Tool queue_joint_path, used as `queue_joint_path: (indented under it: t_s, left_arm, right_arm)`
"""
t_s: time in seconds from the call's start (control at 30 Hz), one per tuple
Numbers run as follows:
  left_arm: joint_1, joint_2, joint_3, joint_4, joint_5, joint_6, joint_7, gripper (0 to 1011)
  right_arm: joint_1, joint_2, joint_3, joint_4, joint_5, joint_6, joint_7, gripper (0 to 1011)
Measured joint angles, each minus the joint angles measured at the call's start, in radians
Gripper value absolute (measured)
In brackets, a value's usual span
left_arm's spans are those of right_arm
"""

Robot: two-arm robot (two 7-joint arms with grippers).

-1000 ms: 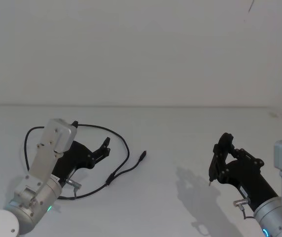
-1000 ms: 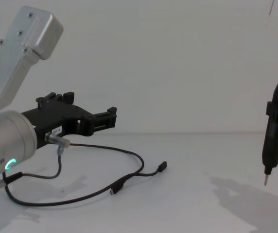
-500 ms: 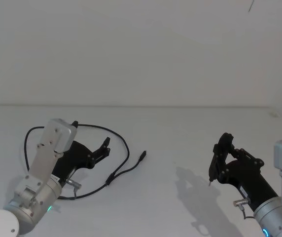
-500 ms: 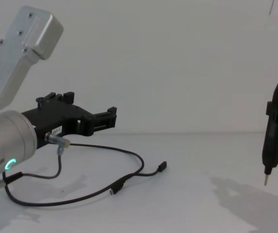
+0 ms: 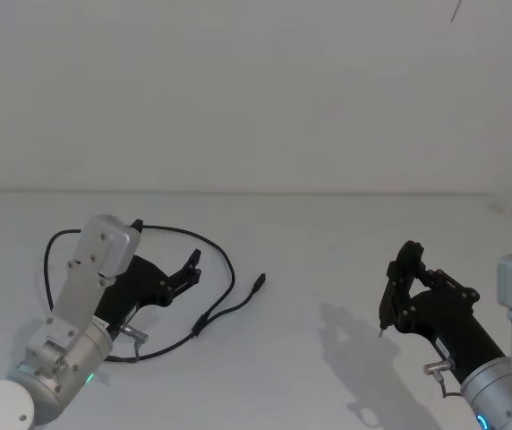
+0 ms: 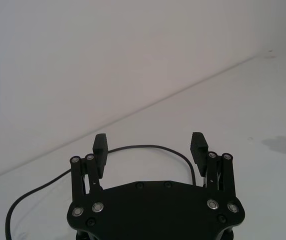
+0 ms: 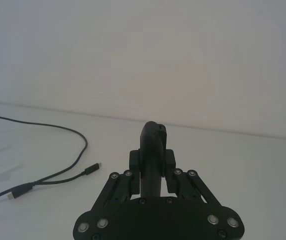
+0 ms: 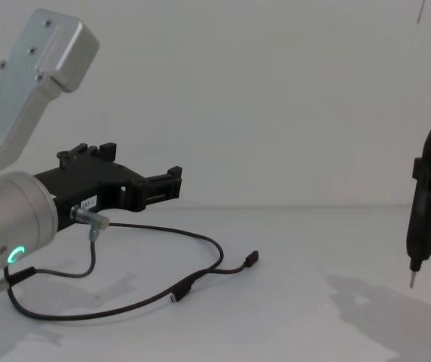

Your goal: Pick up the data cable with the one hand.

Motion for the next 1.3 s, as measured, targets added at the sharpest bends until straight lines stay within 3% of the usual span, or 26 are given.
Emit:
queue_joint_path:
  t_s: [0.37, 0.77, 1.03, 1.3]
  left_arm:
    - [-0.018, 0.026, 0.000, -0.007, -0.042, 0.039, -0.095, 1001]
    - [-0.080, 0.093, 0.024, -0.006, -0.097, 0.169, -0.277, 1001]
    - [-0.126, 0.120, 0.050, 0.014, -0.084, 0.235, -0.343, 1001]
    - [-0.186, 0.128, 0.088, 0.062, -0.035, 0.268, -0.382, 1001]
  right_arm:
    - [0.000, 0.000, 0.000, 0.000, 0.000, 0.000, 0.000, 279]
    - [0.000, 0.000, 0.000, 0.000, 0.000, 0.000, 0.000, 279]
    - [0.000, 0.000, 0.000, 0.000, 0.000, 0.000, 0.000, 279]
    - [0.000, 0.000, 0.000, 0.000, 0.000, 0.000, 0.000, 279]
